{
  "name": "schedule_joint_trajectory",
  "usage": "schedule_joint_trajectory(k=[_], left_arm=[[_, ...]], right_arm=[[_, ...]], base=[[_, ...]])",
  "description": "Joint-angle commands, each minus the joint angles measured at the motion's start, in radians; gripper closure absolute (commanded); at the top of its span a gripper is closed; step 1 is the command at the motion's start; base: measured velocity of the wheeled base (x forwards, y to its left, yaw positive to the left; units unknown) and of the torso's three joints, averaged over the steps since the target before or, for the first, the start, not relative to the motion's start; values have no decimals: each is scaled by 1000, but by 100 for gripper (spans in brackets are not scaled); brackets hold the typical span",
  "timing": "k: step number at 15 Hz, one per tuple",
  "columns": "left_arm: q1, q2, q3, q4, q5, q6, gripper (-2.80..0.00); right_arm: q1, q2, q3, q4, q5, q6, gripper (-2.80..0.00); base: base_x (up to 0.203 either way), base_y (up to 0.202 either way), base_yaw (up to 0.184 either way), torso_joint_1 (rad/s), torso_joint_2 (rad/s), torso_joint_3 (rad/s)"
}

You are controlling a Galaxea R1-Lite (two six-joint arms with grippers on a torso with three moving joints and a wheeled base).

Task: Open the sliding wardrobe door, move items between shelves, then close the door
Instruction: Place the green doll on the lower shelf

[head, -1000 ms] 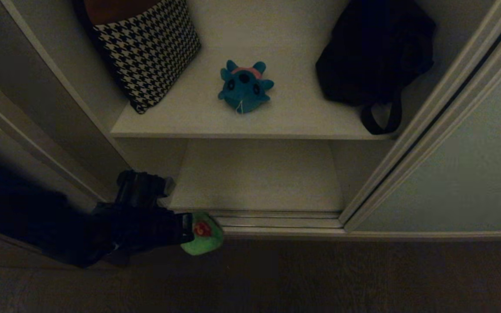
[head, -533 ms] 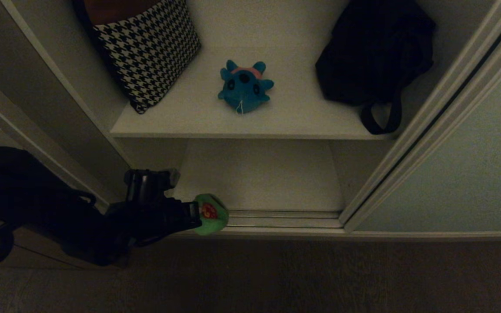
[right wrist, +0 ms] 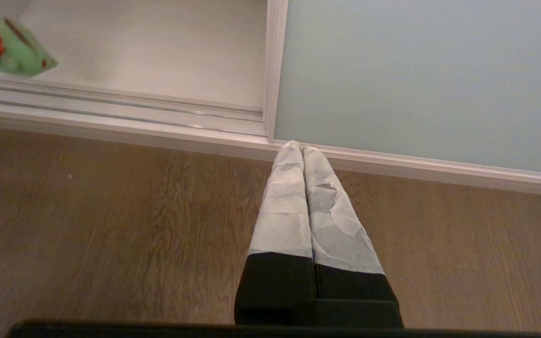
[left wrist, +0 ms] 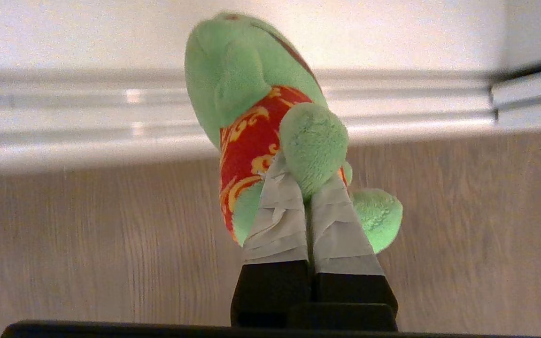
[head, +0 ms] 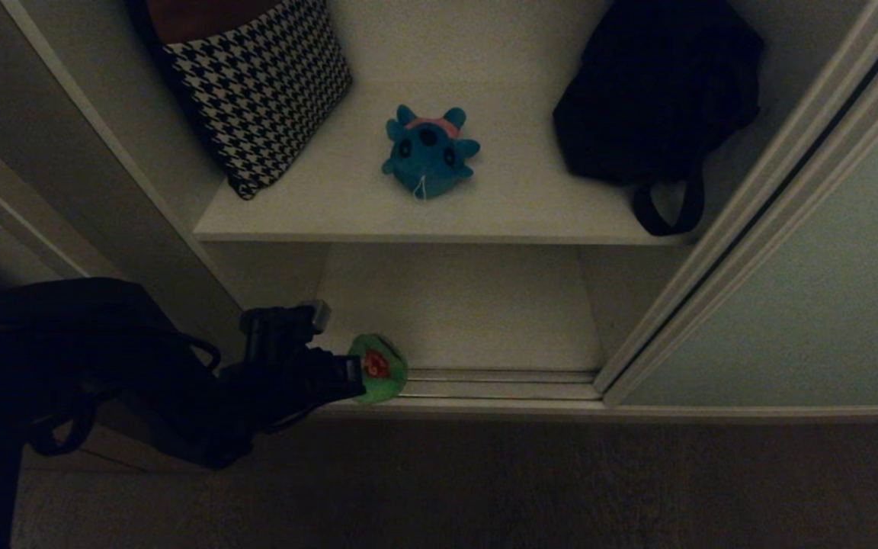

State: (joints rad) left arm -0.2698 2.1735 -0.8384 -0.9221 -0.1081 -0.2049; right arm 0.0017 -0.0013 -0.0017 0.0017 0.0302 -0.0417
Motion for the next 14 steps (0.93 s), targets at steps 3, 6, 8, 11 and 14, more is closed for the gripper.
schedule_joint_trajectory(k=[3,6,8,11,14], left_arm=[[1,85,-43,-103,1,34,0],[15,125,-75,-153,2,50,0],[24,179,-116,-203,3,55,0],[57,278,-227,-247,7,94,0],[80,378,-316,-277,6,114,0]], right_arm=[[0,0,0,0,0,-1,0],[0,0,0,0,0,0,0],[1,0,0,0,0,-1,0],[0,0,0,0,0,-1,0],[0,0,0,0,0,-1,0]], base=[[0,0,0,0,0,0],[0,0,0,0,0,0],[0,0,0,0,0,0],[0,0,0,0,0,0],[0,0,0,0,0,0]])
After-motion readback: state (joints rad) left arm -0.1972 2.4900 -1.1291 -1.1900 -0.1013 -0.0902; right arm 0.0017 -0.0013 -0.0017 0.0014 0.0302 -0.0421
